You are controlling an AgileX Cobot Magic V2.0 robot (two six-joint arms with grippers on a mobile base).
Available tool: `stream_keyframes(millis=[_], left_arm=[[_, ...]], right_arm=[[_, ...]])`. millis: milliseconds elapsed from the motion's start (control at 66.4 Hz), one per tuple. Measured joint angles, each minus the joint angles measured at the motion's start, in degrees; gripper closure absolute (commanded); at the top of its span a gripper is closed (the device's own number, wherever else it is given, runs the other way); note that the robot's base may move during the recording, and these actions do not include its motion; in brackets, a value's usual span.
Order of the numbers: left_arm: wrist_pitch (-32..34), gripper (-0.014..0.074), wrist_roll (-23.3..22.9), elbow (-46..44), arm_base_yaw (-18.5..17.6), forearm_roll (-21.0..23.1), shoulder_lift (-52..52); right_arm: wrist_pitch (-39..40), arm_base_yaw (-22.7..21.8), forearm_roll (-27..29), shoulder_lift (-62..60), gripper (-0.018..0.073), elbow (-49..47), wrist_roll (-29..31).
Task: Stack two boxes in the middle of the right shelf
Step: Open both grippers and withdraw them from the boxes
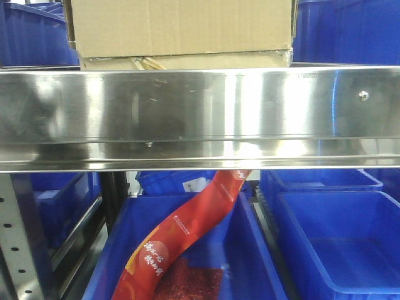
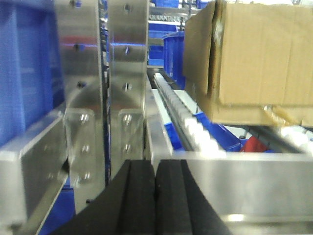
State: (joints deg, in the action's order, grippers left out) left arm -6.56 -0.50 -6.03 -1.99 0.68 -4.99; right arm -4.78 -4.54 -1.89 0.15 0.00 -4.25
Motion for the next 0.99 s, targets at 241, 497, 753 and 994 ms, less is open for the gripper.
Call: stream_keyframes(millis=[241, 497, 753, 994], left_arm=[[2.4, 0.0707, 0.5, 6.0, 0.9, 0.1, 4.6], [3.0, 0.0707, 0.5, 6.1, 2.1, -0.2, 4.7], [3.0, 0.0707, 0.5, 6.1, 2.1, -0.7, 4.7], [3.2, 0.0707, 0.5, 6.1, 2.1, -0.7, 4.7]], right_arm=[[0.0, 0.0, 0.0, 0.0, 0.0721, 0.1, 0.0], [0.0, 0.0, 0.0, 0.0, 0.0721, 0.1, 0.0], [0.0, 0.0, 0.0, 0.0, 0.0721, 0.1, 0.0], [0.0, 0.0, 0.1, 0.0, 0.0721, 0.1, 0.0]])
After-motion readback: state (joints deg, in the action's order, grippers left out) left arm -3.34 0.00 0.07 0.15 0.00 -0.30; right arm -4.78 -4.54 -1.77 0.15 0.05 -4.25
